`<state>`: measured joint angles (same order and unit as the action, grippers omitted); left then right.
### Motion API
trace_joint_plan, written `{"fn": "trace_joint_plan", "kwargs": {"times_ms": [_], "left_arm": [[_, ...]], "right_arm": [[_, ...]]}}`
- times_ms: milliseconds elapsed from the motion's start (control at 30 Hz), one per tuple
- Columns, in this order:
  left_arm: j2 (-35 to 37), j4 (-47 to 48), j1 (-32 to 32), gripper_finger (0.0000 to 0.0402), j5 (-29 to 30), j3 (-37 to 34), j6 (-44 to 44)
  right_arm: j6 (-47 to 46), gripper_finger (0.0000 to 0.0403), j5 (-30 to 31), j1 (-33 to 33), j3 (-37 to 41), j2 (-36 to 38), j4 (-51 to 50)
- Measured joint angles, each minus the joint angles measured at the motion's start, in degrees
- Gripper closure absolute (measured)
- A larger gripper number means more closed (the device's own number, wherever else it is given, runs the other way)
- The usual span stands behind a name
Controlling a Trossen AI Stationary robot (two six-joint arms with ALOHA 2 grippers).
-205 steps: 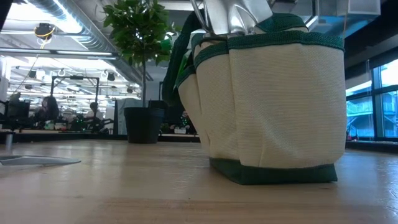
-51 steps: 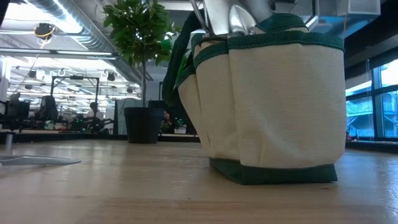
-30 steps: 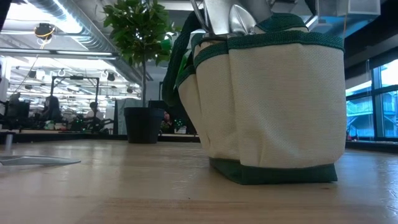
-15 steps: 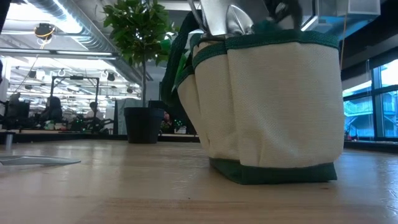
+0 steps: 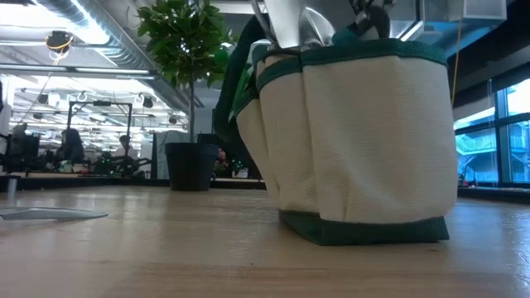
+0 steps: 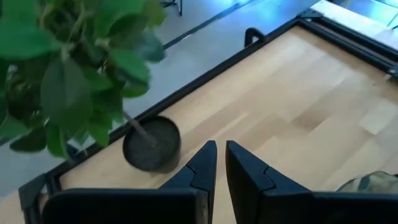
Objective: Pick & Place Garden tools in Gardening bag
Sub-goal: Put the green shear scissors into the brown gardening bag
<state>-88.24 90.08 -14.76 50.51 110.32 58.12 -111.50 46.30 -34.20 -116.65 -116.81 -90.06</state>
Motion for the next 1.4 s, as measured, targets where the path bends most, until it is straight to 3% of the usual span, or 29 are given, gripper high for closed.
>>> {"fn": "trace_joint_plan", "kwargs": {"times_ms": [367, 767, 1400], "left_arm": [[1.3, 0.0, -0.2, 0.0372, -2.3, -7.9, 2.3], [1.6, -0.1, -0.2, 0.0372, -1.8, -8.0, -1.6], [1.6, -0.1, -0.6, 0.0373, -0.5, -8.0, -6.3]], "right_arm": [[5.7, 0.0341, -0.6, 1.5, -2.7, 0.1, 0.0], [7.7, 0.0341, -5.4, 3.1, -2.8, 0.4, 0.0], [13.4, 0.0342, -6.5, 7.2, -2.8, 0.9, 0.1]]}}
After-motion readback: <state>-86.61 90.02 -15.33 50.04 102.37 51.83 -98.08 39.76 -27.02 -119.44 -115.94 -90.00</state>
